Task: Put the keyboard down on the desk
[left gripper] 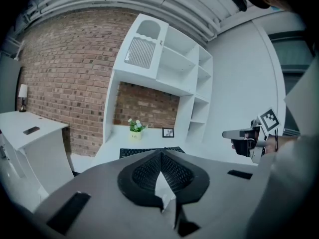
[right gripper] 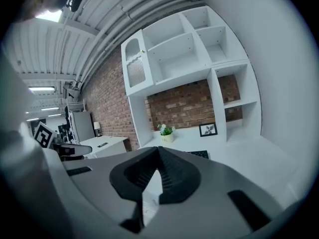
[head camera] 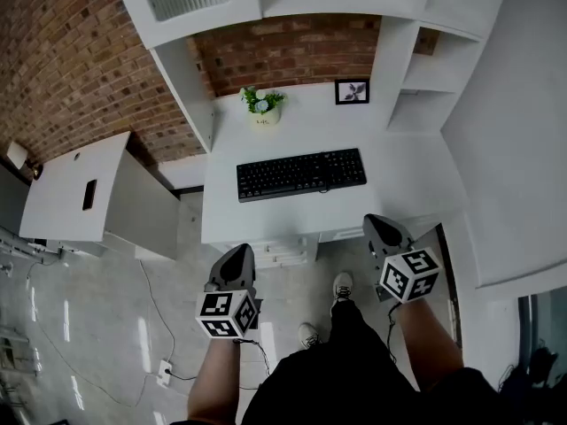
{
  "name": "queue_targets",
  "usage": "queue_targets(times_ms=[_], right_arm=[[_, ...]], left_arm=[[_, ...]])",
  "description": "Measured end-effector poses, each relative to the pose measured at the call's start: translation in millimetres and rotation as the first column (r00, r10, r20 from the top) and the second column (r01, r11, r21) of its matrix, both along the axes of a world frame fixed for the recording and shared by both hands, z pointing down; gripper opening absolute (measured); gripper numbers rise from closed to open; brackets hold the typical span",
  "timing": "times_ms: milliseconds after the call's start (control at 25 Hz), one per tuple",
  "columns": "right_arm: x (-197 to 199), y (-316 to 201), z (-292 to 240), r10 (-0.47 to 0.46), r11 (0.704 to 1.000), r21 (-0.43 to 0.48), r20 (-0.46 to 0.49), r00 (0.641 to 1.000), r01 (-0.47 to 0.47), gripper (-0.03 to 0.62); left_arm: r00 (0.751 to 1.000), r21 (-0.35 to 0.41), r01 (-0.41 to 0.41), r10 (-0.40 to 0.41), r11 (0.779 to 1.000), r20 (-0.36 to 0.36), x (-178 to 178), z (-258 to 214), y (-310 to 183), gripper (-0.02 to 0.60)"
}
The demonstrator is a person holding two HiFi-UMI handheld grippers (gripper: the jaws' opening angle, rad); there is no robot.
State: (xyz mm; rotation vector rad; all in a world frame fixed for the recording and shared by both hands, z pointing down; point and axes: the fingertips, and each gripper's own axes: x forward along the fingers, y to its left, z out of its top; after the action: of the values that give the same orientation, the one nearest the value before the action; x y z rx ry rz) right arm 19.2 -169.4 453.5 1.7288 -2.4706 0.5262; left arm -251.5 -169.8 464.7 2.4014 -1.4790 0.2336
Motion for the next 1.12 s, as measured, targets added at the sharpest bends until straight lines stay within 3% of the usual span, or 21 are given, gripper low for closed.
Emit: queue_targets(times_ms=[360,1120], right_arm=[[17,46,-11,-0.021,1.000,0.018,0.000,1.000,0.021,0.018],[81,115,-28,-0.192,0.981,0.031,0.037,0.981,0.191,0.018]], left_arm=[[0.999,0.016,-0.033,0.033,0.999,0.001,33,-8,44,0.018],[0.997,0.026,0.078,-0.078,0.997,-0.011,122,-33,136,0.017]])
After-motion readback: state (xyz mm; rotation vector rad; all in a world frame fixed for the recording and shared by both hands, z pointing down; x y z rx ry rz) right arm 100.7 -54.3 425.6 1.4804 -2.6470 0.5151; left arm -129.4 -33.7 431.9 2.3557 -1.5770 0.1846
